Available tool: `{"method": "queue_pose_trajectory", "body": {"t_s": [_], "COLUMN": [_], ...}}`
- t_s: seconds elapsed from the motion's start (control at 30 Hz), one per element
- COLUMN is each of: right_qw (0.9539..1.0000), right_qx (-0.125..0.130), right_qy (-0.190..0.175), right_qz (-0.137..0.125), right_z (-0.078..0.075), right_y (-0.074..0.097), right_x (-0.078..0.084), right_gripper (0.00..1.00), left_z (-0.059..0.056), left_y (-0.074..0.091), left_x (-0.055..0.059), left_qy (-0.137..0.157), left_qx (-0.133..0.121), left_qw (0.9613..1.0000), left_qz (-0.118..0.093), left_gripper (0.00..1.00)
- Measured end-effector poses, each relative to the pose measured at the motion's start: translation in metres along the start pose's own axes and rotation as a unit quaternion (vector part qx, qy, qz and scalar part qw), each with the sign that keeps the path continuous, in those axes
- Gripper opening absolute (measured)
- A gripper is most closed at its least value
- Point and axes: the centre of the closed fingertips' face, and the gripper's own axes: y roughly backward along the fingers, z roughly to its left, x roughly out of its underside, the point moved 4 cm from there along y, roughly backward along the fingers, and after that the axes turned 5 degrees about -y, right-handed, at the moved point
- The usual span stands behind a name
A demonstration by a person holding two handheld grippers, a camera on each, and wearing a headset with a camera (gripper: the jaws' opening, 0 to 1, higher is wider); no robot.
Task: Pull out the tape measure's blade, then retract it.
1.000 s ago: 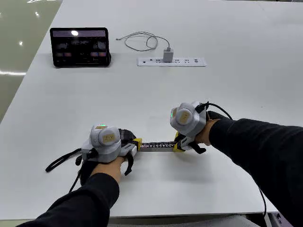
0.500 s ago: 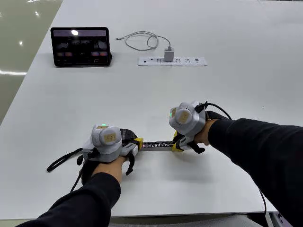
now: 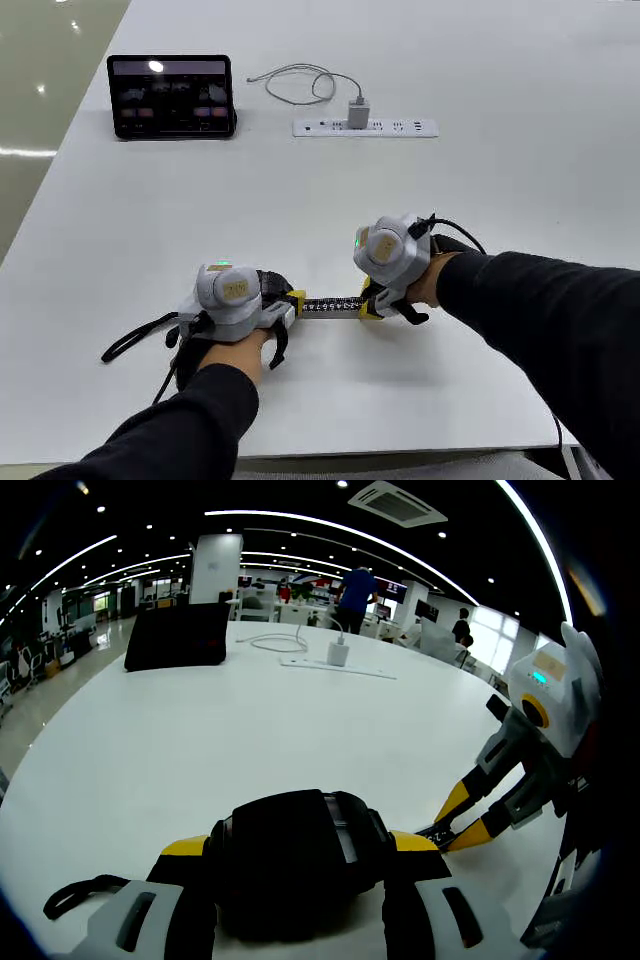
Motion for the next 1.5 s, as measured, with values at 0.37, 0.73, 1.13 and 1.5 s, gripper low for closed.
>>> {"method": "queue_pose_trajectory", "body": {"t_s": [0.37,0.73,1.13,1.5], "right_qw": [1.0000,1.0000,0.9999,0.9998], "right_qx": [0.001,0.002,0.002,-0.001], "right_qy": [0.000,-0.002,-0.002,-0.004], "right_qz": [0.000,-0.005,-0.010,-0.018], "right_z": [0.003,0.004,0.007,0.008], "right_y": [-0.004,-0.007,-0.009,-0.010], "right_x": [-0.007,-0.012,-0.016,-0.019], "right_gripper": [0.11,0.10,0.10,0.10], "left_z": [0.000,-0.001,-0.001,0.000], "left_y": [0.000,0.000,0.001,0.001], "left_x": [0.000,0.000,0.001,0.001], "left_qy": [-0.002,-0.002,-0.001,0.003], "left_qx": [0.004,0.005,0.007,0.015], "left_qw": [1.0000,1.0000,1.0000,0.9999], "left_qz": [-0.001,-0.001,-0.002,0.004], "left_gripper": [0.64,0.64,0.63,0.63]}}
